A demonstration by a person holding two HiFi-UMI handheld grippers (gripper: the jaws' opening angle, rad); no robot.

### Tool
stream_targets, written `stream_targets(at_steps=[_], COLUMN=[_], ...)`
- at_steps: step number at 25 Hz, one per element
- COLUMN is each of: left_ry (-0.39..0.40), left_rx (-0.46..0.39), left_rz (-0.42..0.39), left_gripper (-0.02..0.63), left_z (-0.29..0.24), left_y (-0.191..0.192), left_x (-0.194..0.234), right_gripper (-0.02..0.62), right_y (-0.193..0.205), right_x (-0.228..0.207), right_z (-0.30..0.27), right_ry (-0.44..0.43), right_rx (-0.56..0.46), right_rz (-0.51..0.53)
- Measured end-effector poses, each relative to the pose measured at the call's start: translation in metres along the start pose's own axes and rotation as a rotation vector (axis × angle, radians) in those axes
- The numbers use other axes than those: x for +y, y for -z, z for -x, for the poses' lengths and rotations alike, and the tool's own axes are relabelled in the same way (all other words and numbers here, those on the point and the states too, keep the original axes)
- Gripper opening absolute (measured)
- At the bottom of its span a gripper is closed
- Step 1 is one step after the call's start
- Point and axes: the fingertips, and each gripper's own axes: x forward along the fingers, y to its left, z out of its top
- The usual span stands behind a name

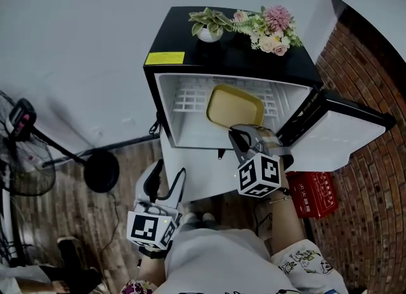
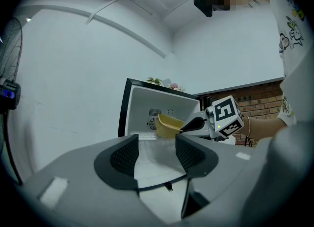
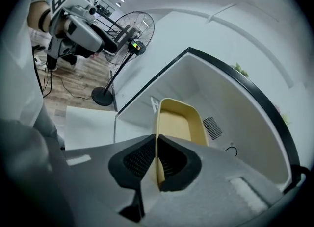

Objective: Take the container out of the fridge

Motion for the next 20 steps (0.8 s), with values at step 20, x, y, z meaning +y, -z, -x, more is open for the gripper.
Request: stream_targets(at_steps=[20], left_ry=[0.046], left_rx=[0.045], left_rz=[0.013], left_gripper=[0.198], left_z=[-0.019], left_y=[0.014], left_x=[0.008], right_gripper=[0.02], right_y=[0.02], right_x=[0.024], right_z=[0.034], right_ry=[0.016], right_rx=[-0.013], right_rz=[-0.314])
